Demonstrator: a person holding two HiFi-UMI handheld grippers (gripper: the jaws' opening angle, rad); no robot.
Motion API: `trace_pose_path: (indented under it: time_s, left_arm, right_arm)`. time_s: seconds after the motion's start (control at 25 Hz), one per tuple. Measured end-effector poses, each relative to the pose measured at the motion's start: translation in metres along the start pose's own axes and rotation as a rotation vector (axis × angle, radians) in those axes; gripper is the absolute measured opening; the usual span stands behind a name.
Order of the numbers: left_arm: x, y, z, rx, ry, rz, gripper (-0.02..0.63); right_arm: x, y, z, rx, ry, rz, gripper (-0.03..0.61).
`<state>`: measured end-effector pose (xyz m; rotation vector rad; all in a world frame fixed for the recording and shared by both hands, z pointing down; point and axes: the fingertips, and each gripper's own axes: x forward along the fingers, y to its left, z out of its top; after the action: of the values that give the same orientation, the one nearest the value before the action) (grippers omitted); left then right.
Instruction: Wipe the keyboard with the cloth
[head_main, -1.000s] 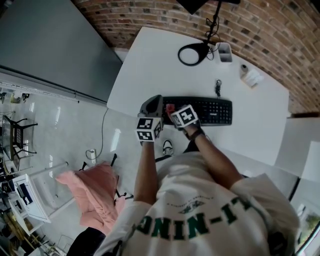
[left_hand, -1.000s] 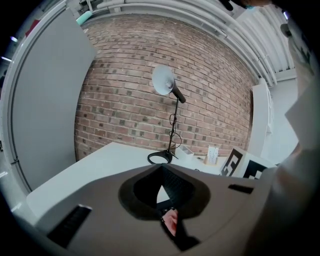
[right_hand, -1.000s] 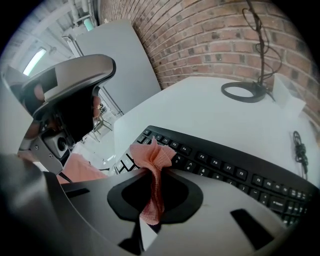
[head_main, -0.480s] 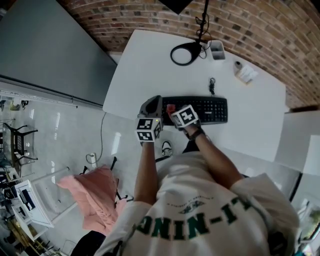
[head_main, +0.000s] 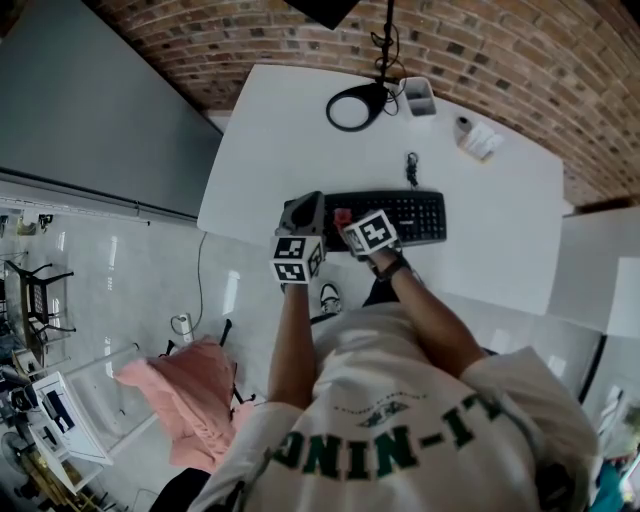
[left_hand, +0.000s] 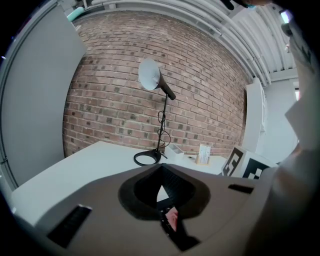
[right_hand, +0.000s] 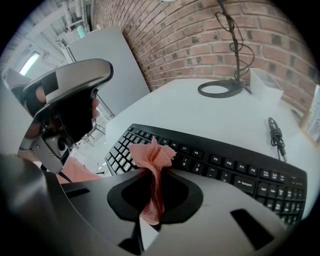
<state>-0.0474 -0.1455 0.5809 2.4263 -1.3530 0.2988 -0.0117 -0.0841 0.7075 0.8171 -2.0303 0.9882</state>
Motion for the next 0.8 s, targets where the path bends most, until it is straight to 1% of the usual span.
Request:
trace_pose_path:
  time_s: [0.08, 0.12, 0.2, 0.24, 0.32, 0.48, 0.52, 0.64, 0.68, 0.8]
  left_arm:
    - [0.002, -0.004, -0.001, 0.0, 0.003, -0.007, 0.0]
    - [0.004, -0.006, -0.002, 0.0, 0.004, -0.01, 0.0]
    - [0.006, -0.01, -0.002, 0.001, 0.005, -0.018, 0.0]
    - [0.007, -0.012, -0.002, 0.002, 0.006, -0.023, 0.0]
    - [0.008, -0.015, -0.001, 0.007, 0.007, -0.03, 0.0]
    - [0.009, -0.019, 0.0, 0.013, 0.005, -0.038, 0.0]
    - [0.01, -0.02, 0.0, 0.014, 0.006, -0.041, 0.0]
    - [0.013, -0.022, 0.0, 0.015, 0.007, -0.044, 0.0]
    - [0.014, -0.023, 0.0, 0.015, 0.008, -0.045, 0.0]
    - [0.017, -0.026, -0.001, 0.015, 0.01, -0.053, 0.0]
  right_arm:
    - [-0.002, -0.004, -0.002, 0.009, -0.004, -0.004, 0.025]
    - [-0.003, -0.01, -0.005, 0.013, 0.002, -0.021, 0.025]
    - [-0.004, -0.031, -0.011, 0.002, 0.012, -0.094, 0.025]
    - [-0.005, -0.037, -0.013, -0.004, 0.012, -0.115, 0.025]
    - [-0.006, -0.033, -0.012, -0.001, 0.005, -0.101, 0.025]
    - [-0.007, -0.044, -0.012, -0.019, -0.013, -0.136, 0.025]
    - [-0.008, -0.042, -0.011, -0.014, -0.018, -0.124, 0.025]
    - [-0.012, -0.017, -0.008, 0.024, -0.02, -0.027, 0.025]
    - [-0.013, -0.017, -0.009, 0.024, -0.018, -0.026, 0.025]
    - [-0.015, -0.033, -0.014, 0.014, -0.008, -0.084, 0.025]
